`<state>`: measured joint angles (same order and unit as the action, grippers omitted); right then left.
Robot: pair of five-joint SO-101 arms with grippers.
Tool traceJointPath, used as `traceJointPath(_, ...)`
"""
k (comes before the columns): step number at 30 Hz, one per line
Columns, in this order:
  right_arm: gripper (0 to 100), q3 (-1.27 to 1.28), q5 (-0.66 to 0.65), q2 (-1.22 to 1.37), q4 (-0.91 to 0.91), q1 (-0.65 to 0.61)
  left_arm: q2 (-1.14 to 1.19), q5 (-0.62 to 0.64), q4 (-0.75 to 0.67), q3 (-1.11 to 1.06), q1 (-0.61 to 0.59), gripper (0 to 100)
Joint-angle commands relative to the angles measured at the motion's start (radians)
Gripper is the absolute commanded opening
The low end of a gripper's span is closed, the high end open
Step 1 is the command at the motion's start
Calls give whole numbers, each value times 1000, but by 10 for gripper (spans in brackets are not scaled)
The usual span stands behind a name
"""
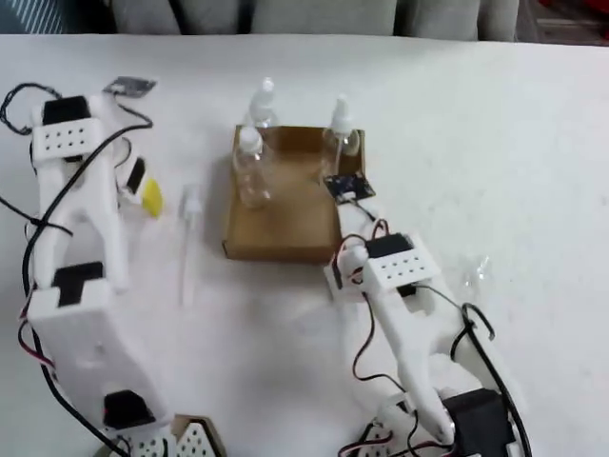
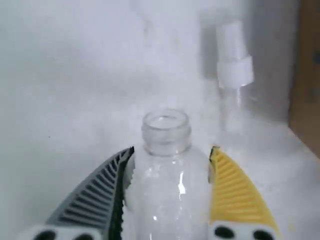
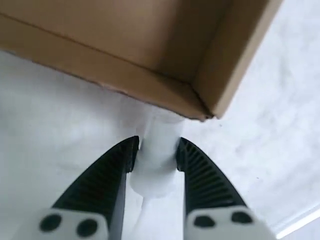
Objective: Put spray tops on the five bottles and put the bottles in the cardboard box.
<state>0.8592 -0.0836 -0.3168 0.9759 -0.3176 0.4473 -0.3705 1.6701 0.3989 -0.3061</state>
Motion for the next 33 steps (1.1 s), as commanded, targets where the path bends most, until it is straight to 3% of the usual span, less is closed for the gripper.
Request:
traceJointPath(1, 16, -34, -78, -47, -5, 71, -151, 77, 54, 52, 85, 20)
traceJointPath(6, 16, -29, -87, -134, 27, 117, -255, 135, 35, -66, 170, 20)
traceJointPath(11, 17, -29, -92, -260, 104, 117, -473, 178, -127, -351, 240, 20)
traceJointPath(17, 17, -29, -86, -426, 62, 113, -750, 250, -330, -692, 323, 20)
traceJointPath(26, 17, -29, -86, -710, -199, 116, -1116, 356, -506, -974, 438, 20)
traceJointPath(33, 16, -37, -83, -892, -522, 108, -1423, 354, -646, -1163, 533, 20)
